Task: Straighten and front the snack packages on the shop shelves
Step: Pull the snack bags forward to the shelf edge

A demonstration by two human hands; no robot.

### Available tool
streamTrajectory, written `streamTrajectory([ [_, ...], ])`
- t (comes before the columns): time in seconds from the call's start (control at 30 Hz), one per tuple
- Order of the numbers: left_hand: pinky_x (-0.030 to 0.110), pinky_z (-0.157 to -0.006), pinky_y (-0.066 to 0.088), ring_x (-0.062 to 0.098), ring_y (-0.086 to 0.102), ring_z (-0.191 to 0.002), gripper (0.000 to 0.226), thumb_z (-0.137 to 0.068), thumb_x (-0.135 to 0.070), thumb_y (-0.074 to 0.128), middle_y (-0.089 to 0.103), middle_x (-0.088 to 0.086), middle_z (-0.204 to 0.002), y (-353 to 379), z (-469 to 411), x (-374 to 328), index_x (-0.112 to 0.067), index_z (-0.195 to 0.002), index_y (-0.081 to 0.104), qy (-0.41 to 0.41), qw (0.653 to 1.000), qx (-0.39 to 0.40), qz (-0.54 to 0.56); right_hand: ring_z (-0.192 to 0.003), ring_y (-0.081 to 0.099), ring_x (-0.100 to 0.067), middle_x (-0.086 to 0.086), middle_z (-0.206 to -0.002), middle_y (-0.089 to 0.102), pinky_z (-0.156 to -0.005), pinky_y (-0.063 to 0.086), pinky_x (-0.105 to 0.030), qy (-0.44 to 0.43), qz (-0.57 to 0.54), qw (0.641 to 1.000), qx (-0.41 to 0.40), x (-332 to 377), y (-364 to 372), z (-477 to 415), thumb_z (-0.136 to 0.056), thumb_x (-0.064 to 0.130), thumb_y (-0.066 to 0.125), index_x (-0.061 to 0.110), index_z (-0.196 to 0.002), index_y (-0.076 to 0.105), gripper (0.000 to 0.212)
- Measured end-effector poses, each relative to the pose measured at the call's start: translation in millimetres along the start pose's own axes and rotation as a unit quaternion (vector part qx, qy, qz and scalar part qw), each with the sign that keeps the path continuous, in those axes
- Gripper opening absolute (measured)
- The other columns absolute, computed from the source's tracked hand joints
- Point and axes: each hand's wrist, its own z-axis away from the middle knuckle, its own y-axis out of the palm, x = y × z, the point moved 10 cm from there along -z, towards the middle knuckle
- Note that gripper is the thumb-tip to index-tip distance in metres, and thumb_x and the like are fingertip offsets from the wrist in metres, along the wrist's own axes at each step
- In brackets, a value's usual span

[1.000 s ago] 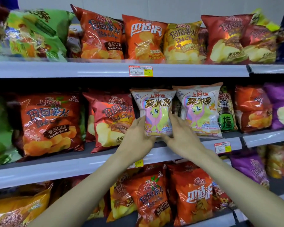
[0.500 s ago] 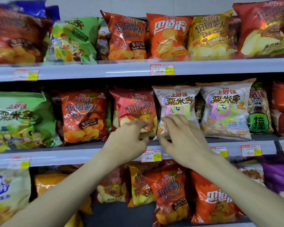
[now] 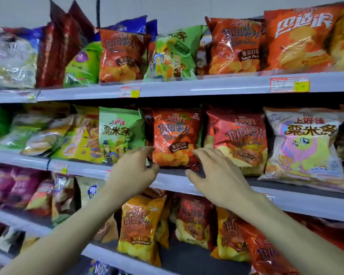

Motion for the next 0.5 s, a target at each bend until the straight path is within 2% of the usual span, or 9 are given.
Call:
streamTrajectory([
  [0.1,0.045,-0.093,0.047,0.033,0.048,-0.132,0.071,-0.092,-0.036,0.067,0.051,0.007,-0.145,-15.2,-15.5,59.9,-0.024,-0.157,0.04,-0.055,0.997,-0.058,0.017,-0.155,0.025,-0.023,0.01,-0.164,0.034,-0.118,0.037,-0.042,0.03,-0.054,0.998,0.007,3.3,19.9,-26.0,-0.101,0.059,0.05,0.026,-0.159,0.033,0.069],
  [0.17,0.051,-0.103,0.045,0.037,0.039,-0.139,0.083,-0.09,-0.038,0.071,0.04,0.011,-0.151,-21.7,-26.5,98.2,-0.024,-0.161,0.029,-0.092,0.99,-0.094,0.046,-0.157,0.021,-0.025,0.01,-0.168,0.026,-0.121,0.034,-0.047,0.051,-0.078,0.996,0.004,3.8,33.0,-40.8,-0.099,0.059,0.053,0.026,-0.161,0.027,0.075],
  [0.3,0.058,-0.12,0.033,0.043,0.028,-0.148,0.118,-0.079,-0.055,0.086,0.025,0.018,-0.16,-21.5,-51.7,154.9,-0.019,-0.164,0.012,-0.144,0.972,-0.125,0.138,-0.157,0.02,-0.022,0.004,-0.172,0.012,-0.125,0.026,-0.043,0.118,-0.173,0.977,-0.026,-2.2,50.4,-66.4,-0.095,0.051,0.067,0.024,-0.165,0.005,0.098],
  [0.4,0.056,-0.122,0.032,0.042,0.029,-0.149,0.141,-0.063,-0.064,0.094,0.027,0.021,-0.16,-7.4,-73.6,176.6,-0.018,-0.165,0.009,-0.186,0.947,-0.095,0.246,-0.156,0.023,-0.025,-0.002,-0.171,0.016,-0.126,0.024,-0.045,0.192,-0.261,0.945,-0.038,-18.0,67.9,-82.4,-0.085,0.056,0.078,0.025,-0.165,-0.006,0.12],
  [0.5,0.055,-0.115,0.044,0.035,0.05,-0.138,0.152,-0.042,-0.077,0.095,0.048,0.011,-0.151,4.4,-90.6,185.0,-0.026,-0.16,0.013,-0.183,0.929,-0.099,0.306,-0.152,0.033,-0.025,-0.002,-0.168,0.027,-0.124,0.029,-0.045,0.251,-0.336,0.906,-0.053,-32.9,81.5,-91.0,-0.072,0.06,0.087,0.027,-0.164,-0.011,0.139],
])
